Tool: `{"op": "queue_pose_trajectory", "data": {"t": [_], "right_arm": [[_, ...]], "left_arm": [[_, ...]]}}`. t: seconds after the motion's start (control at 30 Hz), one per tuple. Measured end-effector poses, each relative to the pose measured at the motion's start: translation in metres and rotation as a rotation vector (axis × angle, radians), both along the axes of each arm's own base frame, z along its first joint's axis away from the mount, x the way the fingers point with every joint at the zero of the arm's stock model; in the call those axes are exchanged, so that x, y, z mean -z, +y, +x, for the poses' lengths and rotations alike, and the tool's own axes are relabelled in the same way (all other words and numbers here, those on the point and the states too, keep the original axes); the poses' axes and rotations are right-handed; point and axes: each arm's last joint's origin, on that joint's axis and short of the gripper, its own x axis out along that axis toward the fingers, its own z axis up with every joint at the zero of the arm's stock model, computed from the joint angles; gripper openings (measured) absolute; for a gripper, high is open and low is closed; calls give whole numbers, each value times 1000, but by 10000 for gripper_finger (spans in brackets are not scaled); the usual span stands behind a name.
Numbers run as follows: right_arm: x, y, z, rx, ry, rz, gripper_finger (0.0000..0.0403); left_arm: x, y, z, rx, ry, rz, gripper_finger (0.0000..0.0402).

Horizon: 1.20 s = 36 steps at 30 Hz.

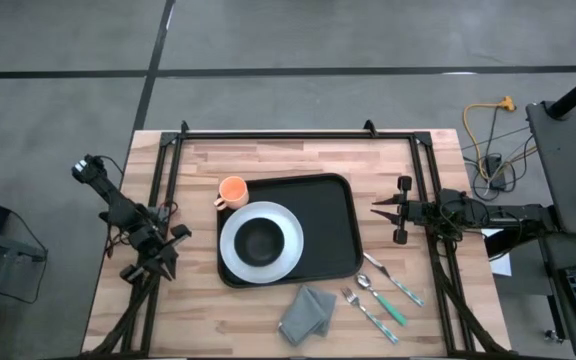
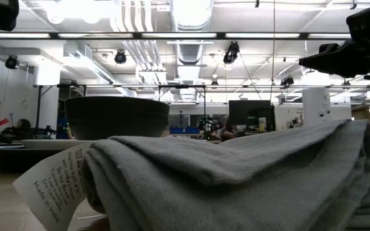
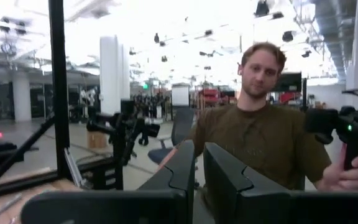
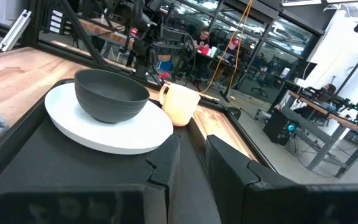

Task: Set up tray
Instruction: Put the gray napkin on the black serving tray to the right of the white plate

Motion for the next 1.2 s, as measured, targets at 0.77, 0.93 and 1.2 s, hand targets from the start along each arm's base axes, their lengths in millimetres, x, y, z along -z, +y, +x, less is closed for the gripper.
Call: {"op": "queue_pose_trajectory", "data": {"t": [0.77,0.93,1.2], "right_arm": [[0,0,0,0,-1,2,68],[0,0,0,0,-1,2,68],[0,0,0,0,-1,2,68]], "left_arm": [[19,4,-2,-54,148,102,18],[24,4,-2,-74,197,138,18],[26,4,-1,-74,209,148,18]]}}
